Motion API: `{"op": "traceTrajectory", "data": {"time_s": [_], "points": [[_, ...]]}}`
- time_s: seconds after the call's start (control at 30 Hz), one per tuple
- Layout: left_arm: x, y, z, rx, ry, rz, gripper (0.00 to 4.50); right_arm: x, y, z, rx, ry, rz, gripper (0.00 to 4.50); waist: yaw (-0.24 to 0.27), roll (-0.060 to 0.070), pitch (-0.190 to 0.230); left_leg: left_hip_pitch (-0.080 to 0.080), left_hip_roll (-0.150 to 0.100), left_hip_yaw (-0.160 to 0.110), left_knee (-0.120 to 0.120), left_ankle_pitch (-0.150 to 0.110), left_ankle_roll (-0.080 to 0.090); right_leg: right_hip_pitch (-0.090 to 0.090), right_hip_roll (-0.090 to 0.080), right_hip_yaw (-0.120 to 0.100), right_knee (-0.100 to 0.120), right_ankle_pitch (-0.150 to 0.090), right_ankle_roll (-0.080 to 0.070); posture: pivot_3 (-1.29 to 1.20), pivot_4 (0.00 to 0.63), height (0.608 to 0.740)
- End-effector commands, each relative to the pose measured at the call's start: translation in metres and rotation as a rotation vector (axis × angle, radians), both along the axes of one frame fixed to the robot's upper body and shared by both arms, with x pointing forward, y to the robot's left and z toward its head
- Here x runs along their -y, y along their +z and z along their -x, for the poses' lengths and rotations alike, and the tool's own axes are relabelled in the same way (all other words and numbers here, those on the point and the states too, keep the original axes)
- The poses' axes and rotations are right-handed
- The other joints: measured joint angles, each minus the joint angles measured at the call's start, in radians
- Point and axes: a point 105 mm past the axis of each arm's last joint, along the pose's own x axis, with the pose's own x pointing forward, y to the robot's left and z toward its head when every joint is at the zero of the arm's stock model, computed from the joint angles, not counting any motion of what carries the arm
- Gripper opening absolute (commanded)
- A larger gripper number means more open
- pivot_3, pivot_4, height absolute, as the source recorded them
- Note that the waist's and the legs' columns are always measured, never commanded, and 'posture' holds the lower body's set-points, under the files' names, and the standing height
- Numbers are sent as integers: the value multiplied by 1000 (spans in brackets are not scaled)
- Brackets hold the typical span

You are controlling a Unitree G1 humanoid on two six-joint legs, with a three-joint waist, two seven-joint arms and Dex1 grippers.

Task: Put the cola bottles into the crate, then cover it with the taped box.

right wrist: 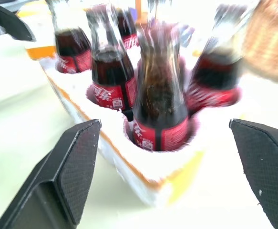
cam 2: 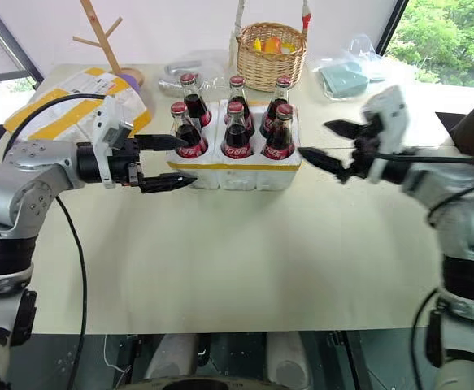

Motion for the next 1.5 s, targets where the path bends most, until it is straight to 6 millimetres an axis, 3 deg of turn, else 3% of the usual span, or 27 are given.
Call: {"op": "traceTrajectory", "data": {"time_s": [0.03,0.2,0.43,0.5,0.6,0.8,1.0,1.13,1.5], "points": [[-22,22,1,121,144,-6,4500,-3,19,27,40,92,12,4395,-7,0,0,2,0,0,0,0,0,1,0,0,0,0,0,0,150,739],[-70,4,-1,178,393,-248,4500,0,25,42,23,119,-10,4395,-16,0,0,4,1,1,-1,0,0,2,0,0,1,0,0,0,150,739],[-158,-24,-1,177,795,-545,4500,-2,24,46,20,147,-39,4395,-3,0,0,4,1,2,-1,0,0,2,0,0,0,-2,-4,0,150,739],[-193,-34,5,208,912,-738,4500,-1,24,43,17,142,-39,4395,-2,0,0,4,1,2,-1,0,0,2,0,0,0,-2,-4,0,150,739],[-229,-43,12,256,1013,-938,4500,-1,26,38,18,143,-51,4395,-2,0,0,3,1,2,-2,0,0,2,-1,0,-1,-2,-4,0,150,739],[-270,-53,8,323,1136,-1045,4500,-3,29,30,29,143,-64,4395,5,0,0,3,1,2,-2,0,0,1,-2,0,-1,-2,-5,0,150,739],[-285,-54,-25,439,1193,-1039,4500,-4,34,40,27,160,-56,4395,8,-1,0,2,1,2,-1,0,0,1,-1,0,-1,-2,-4,0,150,739],[-284,-65,-43,436,1170,-1030,4500,-5,42,54,27,189,-49,4395,5,-1,0,1,0,2,-1,0,0,1,-1,0,-1,0,0,0,150,739],[-275,-78,-66,432,1144,-1026,4500,0,49,65,50,146,-53,4395,4,-4,-2,1,0,2,-1,0,0,1,-1,0,0,1,0,0,150,739]]}}
